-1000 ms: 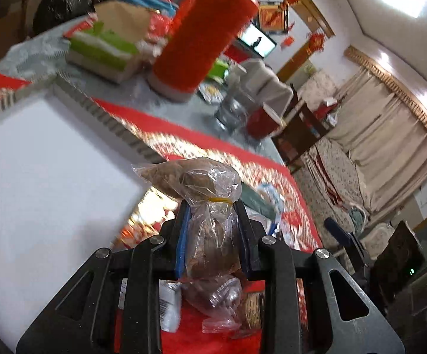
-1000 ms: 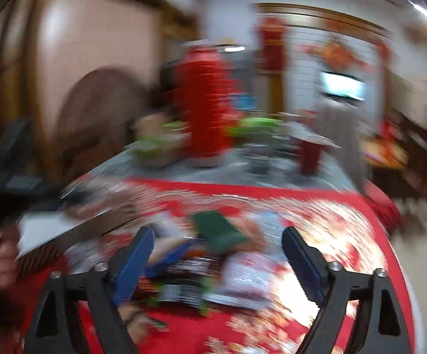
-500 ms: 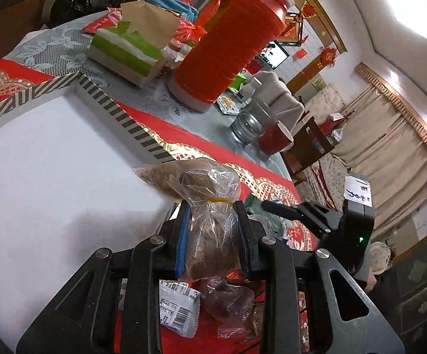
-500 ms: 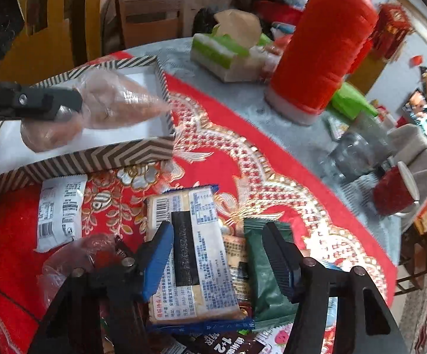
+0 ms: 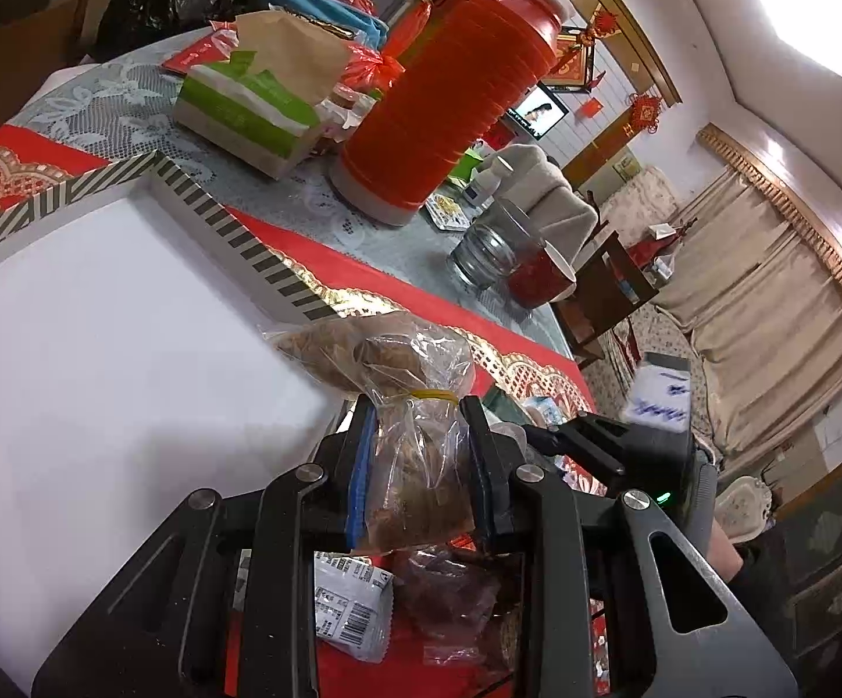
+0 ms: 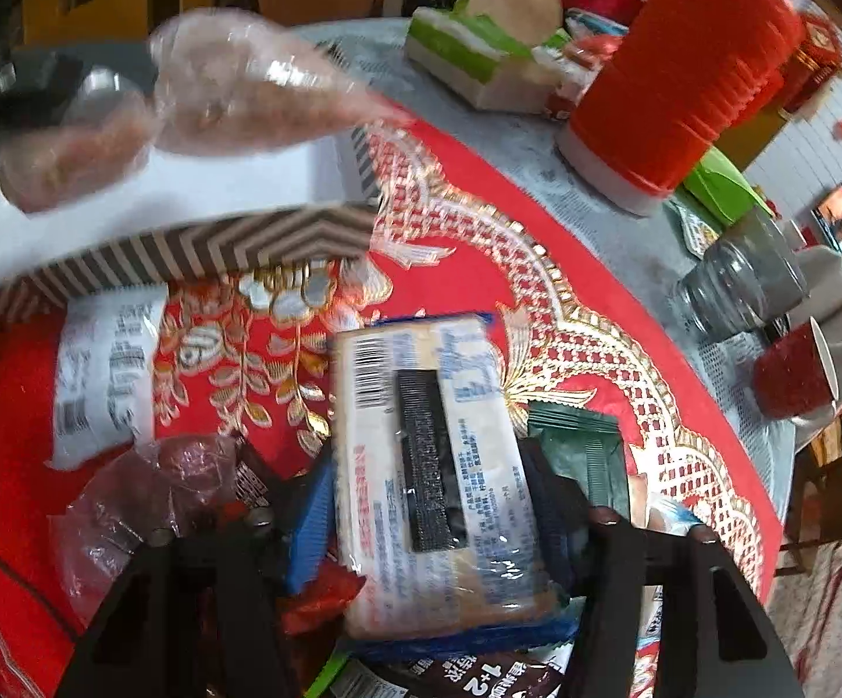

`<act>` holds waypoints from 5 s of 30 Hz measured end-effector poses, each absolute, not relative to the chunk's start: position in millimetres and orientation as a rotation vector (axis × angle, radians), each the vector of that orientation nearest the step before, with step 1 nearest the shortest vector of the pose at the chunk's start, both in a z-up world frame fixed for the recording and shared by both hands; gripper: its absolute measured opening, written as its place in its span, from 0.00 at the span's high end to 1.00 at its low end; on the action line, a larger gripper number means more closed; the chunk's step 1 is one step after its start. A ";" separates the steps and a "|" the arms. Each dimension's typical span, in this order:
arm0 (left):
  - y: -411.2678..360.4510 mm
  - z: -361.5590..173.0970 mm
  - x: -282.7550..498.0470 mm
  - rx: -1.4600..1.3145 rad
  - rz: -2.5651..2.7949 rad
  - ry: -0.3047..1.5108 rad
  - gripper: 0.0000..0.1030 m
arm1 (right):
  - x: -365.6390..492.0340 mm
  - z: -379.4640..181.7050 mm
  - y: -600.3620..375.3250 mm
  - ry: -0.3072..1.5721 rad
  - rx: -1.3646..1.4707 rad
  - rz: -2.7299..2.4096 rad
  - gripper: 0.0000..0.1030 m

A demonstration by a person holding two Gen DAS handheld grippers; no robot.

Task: Organize snacks
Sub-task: 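Grasp the white-and-blue biscuit pack with the right tool while the left tool holds the date bag, then lower the date bag and biscuit pack into the white tray, opening both tools, then withdraw the left tool while the right tool reaches for the light blue packet, then grasp the light blue packet with the right tool while the left tool grasps the white barcode packet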

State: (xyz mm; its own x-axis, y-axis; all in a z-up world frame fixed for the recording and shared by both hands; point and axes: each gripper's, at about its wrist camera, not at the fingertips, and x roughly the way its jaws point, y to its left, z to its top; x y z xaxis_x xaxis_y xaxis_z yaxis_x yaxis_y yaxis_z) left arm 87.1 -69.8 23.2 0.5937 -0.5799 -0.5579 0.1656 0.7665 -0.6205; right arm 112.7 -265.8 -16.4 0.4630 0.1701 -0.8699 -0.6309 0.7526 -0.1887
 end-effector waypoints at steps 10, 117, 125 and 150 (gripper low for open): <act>-69.6 24.2 87.9 -0.560 -0.475 0.828 0.74 | 90.9 13.6 -307.0 0.828 -0.160 0.485 0.48; -83.8 20.1 71.7 -0.294 -0.406 0.741 0.23 | 84.1 9.8 -416.0 0.591 0.133 0.166 0.31; -108.8 17.8 68.5 -0.191 -0.597 0.827 0.23 | 119.0 -28.0 -425.4 0.753 0.064 0.232 0.33; -124.6 2.1 53.1 0.106 -0.638 1.013 0.24 | 113.6 -21.5 -431.7 0.707 0.042 0.095 0.73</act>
